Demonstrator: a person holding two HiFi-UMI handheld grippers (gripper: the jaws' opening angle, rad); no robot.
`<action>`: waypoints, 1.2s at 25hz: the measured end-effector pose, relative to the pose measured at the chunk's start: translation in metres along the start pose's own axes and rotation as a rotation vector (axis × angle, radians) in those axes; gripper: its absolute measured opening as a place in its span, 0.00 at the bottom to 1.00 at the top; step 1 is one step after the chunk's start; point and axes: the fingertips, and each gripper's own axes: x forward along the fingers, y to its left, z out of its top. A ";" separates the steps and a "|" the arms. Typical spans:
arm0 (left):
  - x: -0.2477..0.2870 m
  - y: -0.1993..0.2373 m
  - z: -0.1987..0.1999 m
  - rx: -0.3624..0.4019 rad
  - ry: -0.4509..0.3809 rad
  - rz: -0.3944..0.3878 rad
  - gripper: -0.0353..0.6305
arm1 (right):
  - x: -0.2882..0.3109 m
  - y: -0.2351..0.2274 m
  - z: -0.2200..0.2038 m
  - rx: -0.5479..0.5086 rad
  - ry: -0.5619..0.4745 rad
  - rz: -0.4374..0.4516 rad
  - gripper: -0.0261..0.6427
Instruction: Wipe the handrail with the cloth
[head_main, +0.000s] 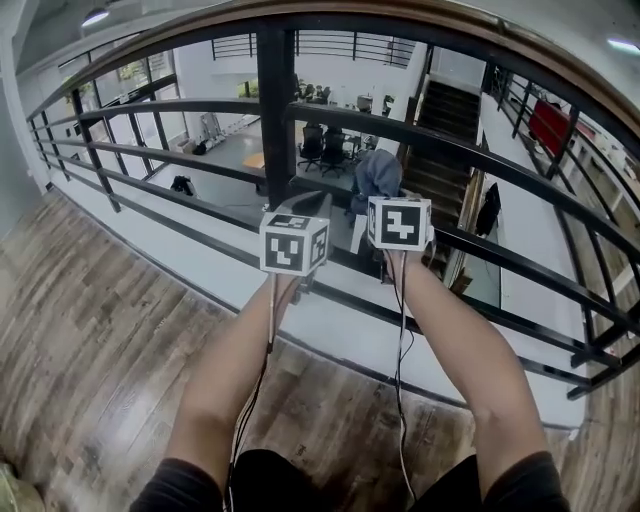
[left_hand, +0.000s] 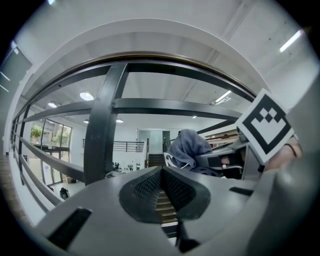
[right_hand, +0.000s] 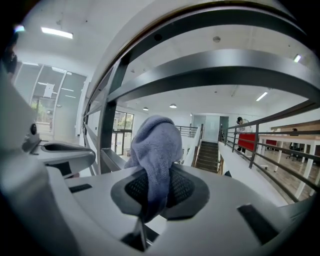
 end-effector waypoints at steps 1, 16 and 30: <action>0.002 -0.009 0.001 0.004 -0.006 -0.011 0.06 | -0.004 -0.009 -0.002 -0.006 -0.004 -0.014 0.12; 0.022 -0.141 0.022 0.052 -0.026 -0.146 0.06 | -0.088 -0.151 -0.045 -0.103 0.012 -0.155 0.12; 0.061 -0.299 0.023 0.043 -0.009 -0.285 0.06 | -0.163 -0.304 -0.096 -0.067 0.048 -0.279 0.12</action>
